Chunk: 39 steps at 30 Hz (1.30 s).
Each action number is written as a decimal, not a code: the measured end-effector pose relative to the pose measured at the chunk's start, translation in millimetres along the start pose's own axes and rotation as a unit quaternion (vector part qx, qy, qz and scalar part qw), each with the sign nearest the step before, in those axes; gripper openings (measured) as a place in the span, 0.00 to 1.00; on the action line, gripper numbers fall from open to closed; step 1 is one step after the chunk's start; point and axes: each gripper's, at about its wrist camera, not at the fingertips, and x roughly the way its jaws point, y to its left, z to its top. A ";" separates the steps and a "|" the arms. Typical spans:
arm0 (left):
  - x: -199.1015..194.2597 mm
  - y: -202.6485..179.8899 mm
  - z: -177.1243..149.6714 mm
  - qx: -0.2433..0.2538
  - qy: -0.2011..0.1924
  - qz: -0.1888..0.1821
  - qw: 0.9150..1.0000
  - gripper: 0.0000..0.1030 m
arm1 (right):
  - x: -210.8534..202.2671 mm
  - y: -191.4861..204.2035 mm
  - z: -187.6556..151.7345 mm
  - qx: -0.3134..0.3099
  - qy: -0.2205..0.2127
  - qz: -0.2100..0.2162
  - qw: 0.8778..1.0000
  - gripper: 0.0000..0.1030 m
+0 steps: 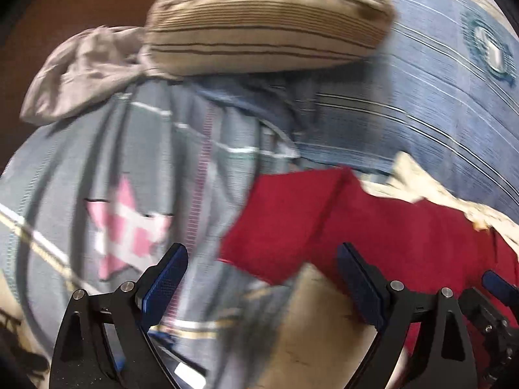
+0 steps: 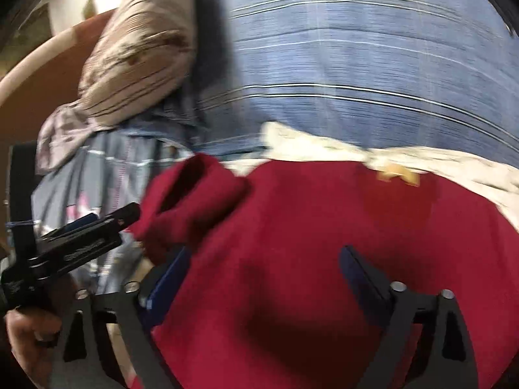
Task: Fold small clothes
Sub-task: 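Grasp the side edge of the red shirt with the right tool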
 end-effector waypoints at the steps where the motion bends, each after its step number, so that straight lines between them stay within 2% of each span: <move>1: 0.5 6.4 1.2 -0.011 -0.001 0.010 1.000 0.90 | 5.8 7.6 4.5 -0.009 0.002 0.018 1.000 0.77; 4: 1.4 23.5 3.9 -0.051 -0.002 0.029 0.998 0.90 | 22.4 28.0 15.9 -0.027 0.008 0.055 0.998 0.69; 8: 1.0 43.2 7.9 -0.093 -0.013 0.056 0.994 0.90 | 48.6 51.1 28.3 -0.040 0.025 0.101 0.994 0.68; 11: -0.9 52.6 8.5 -0.112 -0.025 0.069 0.991 0.90 | 71.2 66.5 30.4 -0.052 0.045 0.109 0.992 0.68; 15: 2.5 61.2 7.5 -0.129 -0.020 0.067 0.989 0.90 | 100.3 81.2 35.1 -0.050 0.061 0.115 0.990 0.70; 19: 5.6 63.7 8.0 -0.132 -0.020 0.065 0.989 0.90 | 118.0 90.8 44.0 -0.053 0.067 0.118 0.989 0.71; 21: 6.6 61.8 9.9 -0.131 -0.021 0.064 0.989 0.90 | 133.3 92.0 43.4 -0.046 0.086 0.119 0.988 0.69; 23: 7.3 60.3 10.9 -0.130 -0.020 0.061 0.989 0.90 | 151.0 91.8 41.8 -0.033 0.104 0.124 0.986 0.61; 24: 6.8 58.9 11.1 -0.128 -0.020 0.060 0.990 0.90 | 157.8 92.3 40.0 -0.033 0.113 0.123 0.986 0.43; 25: 6.6 57.9 11.5 -0.126 -0.020 0.060 0.990 0.90 | 162.2 92.9 38.1 -0.037 0.122 0.121 0.984 0.20; 26: 6.9 57.3 12.3 -0.124 -0.020 0.060 0.990 0.90 | 162.8 92.8 36.5 -0.041 0.130 0.128 0.982 0.08; 27: 6.9 57.5 13.1 -0.124 -0.020 0.059 0.990 0.90 | 160.1 92.6 35.3 -0.040 0.133 0.139 0.981 0.04; 30: 3.0 58.3 12.7 -0.131 -0.026 0.056 0.989 0.90 | 126.3 86.6 36.5 -0.057 0.109 0.157 0.980 0.03; 35: -1.3 49.7 11.3 -0.131 -0.028 0.046 0.990 0.90 | 38.8 65.1 48.6 -0.099 0.058 0.164 0.980 0.03; 39: -5.6 30.6 10.1 -0.105 -0.028 0.034 0.994 0.90 | -32.0 36.2 53.6 -0.156 0.037 0.118 0.980 0.03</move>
